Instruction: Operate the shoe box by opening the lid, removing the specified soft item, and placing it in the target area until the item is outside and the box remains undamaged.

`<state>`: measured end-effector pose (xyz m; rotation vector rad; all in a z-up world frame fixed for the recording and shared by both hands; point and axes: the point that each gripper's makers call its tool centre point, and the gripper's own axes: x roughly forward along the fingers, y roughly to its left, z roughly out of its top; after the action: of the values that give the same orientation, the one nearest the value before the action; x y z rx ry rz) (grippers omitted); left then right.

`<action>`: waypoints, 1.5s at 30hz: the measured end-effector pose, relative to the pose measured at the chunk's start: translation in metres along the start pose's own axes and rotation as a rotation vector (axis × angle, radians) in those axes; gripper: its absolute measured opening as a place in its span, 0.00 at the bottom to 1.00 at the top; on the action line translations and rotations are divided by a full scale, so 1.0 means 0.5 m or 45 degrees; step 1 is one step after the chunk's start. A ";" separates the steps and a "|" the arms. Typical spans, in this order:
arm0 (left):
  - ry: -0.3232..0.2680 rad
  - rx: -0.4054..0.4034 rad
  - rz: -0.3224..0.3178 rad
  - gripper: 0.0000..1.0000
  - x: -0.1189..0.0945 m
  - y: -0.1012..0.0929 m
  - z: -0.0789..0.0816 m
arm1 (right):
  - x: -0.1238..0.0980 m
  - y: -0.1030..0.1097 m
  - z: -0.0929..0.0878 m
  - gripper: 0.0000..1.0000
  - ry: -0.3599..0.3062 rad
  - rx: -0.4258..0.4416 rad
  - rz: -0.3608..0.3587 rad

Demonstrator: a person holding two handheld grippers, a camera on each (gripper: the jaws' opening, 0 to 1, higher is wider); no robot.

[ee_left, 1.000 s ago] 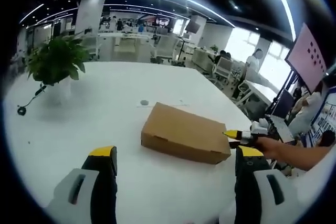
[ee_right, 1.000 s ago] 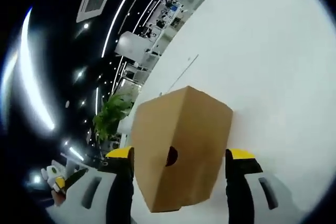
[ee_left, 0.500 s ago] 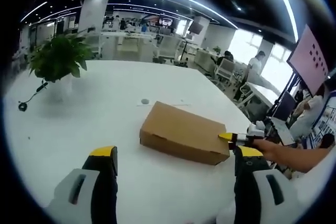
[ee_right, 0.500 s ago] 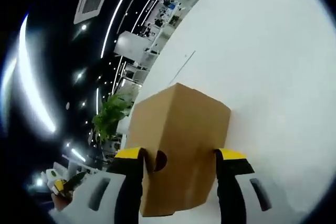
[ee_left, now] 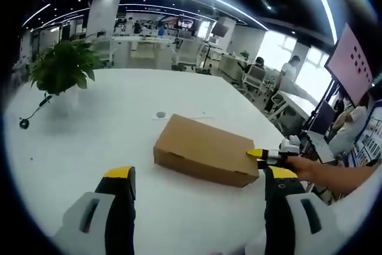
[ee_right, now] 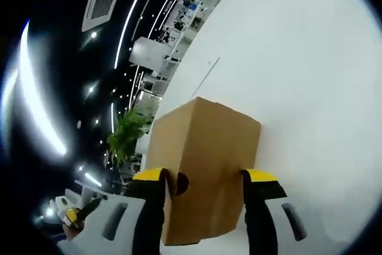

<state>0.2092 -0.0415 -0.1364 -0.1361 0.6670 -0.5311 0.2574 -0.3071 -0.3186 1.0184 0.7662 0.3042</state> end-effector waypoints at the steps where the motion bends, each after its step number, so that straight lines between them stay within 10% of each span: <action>1: 0.002 0.001 0.000 0.90 0.000 0.000 -0.001 | -0.001 0.000 0.000 0.49 0.000 0.004 0.001; 20: 0.052 0.043 -0.015 0.89 0.007 -0.023 -0.018 | -0.032 0.019 0.012 0.27 -0.014 0.045 0.069; 45: 0.027 0.004 -0.079 0.97 0.041 -0.083 0.013 | -0.035 0.022 0.010 0.27 0.003 0.037 0.069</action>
<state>0.2091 -0.0878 -0.1305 -0.1491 0.6842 -0.5936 0.2501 -0.3147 -0.3003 1.0678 0.7476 0.3419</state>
